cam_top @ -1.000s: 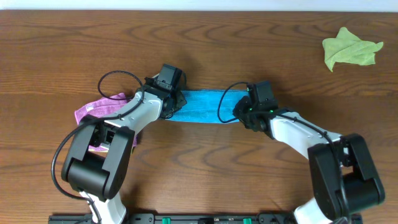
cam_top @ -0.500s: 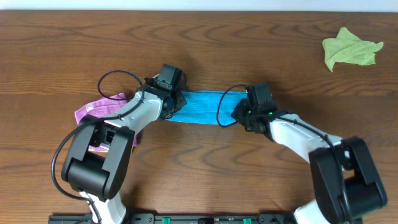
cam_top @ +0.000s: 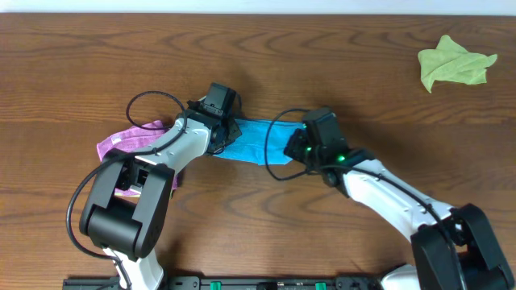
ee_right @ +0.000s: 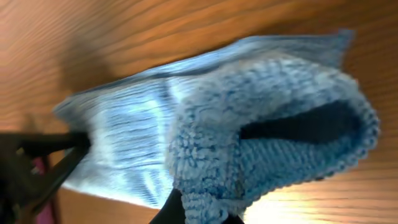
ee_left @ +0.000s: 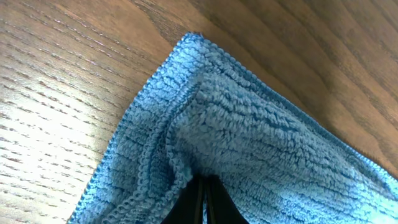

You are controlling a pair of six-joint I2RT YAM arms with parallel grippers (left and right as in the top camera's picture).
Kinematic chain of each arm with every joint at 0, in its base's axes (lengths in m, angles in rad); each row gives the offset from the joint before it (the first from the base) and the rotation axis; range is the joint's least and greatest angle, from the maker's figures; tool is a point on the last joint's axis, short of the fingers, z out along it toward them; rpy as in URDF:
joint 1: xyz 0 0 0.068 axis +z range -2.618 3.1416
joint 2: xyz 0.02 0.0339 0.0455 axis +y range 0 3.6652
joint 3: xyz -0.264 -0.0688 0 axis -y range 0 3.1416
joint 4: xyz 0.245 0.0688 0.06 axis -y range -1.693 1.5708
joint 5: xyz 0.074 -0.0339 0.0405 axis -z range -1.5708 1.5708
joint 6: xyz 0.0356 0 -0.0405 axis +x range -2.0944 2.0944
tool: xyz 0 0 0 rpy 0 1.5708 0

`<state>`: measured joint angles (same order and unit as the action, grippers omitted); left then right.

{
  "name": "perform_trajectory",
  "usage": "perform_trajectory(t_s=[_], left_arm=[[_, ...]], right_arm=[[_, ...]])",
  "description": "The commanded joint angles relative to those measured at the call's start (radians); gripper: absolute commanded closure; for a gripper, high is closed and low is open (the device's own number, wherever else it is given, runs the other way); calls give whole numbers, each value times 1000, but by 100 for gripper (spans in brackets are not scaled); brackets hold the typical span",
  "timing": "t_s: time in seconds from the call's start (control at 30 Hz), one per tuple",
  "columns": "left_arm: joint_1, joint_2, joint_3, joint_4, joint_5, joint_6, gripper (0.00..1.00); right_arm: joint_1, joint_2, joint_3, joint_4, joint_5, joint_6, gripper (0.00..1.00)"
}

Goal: Fold the cloth
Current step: 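Fold the strip's right end with the right gripper toward the left gripper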

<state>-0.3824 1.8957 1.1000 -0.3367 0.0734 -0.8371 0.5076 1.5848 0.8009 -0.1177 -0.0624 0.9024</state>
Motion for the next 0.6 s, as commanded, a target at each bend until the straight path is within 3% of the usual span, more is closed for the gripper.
perform_trajectory(t_s=[0.0,0.57], left_arm=[[2,29,-4,-30,-16,7,94],[3,-84,10,-82,5,68,94]], right_arm=[[34,-8,3,14,18,3,99],[87,-8,76,12,55,-21,99]])
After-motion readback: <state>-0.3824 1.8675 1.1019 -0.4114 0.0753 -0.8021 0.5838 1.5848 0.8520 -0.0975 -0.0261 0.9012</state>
